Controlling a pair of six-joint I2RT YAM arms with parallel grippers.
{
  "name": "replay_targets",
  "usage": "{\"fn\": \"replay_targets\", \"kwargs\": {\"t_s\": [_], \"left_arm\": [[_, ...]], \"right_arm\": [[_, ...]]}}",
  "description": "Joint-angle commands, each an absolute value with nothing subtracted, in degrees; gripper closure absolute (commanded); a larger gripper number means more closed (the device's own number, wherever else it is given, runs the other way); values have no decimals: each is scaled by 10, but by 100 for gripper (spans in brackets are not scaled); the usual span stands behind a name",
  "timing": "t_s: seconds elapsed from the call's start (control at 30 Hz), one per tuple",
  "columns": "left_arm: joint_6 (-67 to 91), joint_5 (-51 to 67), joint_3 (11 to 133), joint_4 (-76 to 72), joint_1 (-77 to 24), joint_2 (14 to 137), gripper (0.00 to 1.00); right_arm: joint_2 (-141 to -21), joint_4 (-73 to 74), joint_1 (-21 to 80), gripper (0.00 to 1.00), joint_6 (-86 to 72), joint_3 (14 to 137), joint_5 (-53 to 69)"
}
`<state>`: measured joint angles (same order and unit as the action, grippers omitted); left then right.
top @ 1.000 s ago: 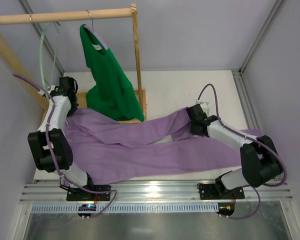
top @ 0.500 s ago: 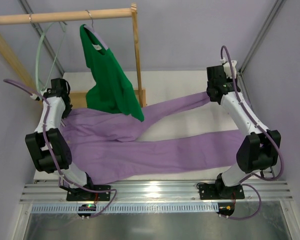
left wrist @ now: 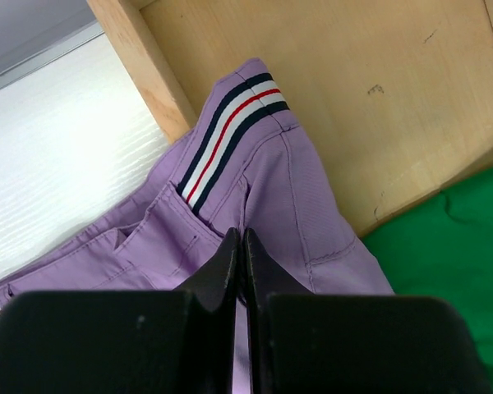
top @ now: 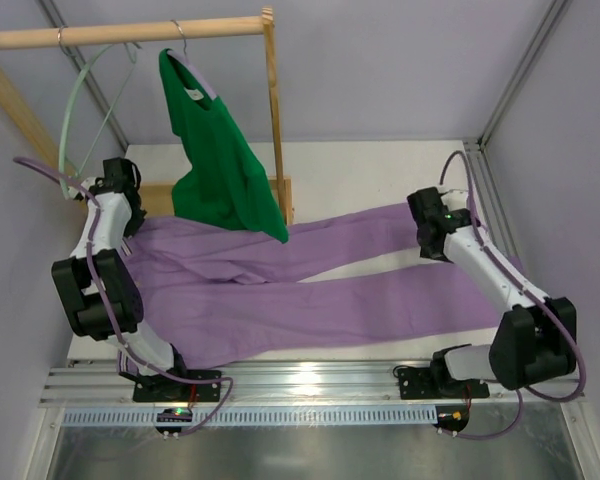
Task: Place the trousers on the hanger
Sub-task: Fold the trousers
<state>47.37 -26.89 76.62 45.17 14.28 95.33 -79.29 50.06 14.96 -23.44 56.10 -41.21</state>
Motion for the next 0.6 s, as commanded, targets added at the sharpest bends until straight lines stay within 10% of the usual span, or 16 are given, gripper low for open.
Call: {"fn": "replay_targets", "kwargs": {"t_s": [0.0, 0.23, 0.57], "left_arm": [[456, -272, 765, 437, 149, 952, 100], [466, -223, 763, 434, 149, 947, 100], [473, -221, 756, 437, 149, 931, 100]], "right_arm": [[-713, 530, 106, 36, -273, 646, -329], [-775, 411, -55, 28, -214, 759, -31], [-962, 391, -162, 36, -282, 775, -8]]}}
